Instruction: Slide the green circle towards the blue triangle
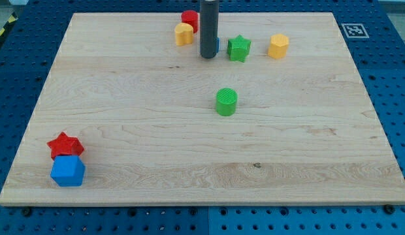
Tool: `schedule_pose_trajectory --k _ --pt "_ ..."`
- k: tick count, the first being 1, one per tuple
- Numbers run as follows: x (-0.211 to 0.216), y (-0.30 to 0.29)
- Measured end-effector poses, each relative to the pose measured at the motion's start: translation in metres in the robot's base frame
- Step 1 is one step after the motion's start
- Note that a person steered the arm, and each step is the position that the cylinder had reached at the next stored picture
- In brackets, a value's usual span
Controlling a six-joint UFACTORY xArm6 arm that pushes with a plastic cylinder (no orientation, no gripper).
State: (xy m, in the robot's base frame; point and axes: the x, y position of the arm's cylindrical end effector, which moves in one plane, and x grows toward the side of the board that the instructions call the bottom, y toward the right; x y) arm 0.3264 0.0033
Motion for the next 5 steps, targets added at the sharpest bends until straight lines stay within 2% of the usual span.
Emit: schedule_pose_trajectory --k 1,3,4,5 --pt "0.028 -0.023" --pt "0.159 -0.006" --pt "0.178 0.046" --pt "0.182 0.050"
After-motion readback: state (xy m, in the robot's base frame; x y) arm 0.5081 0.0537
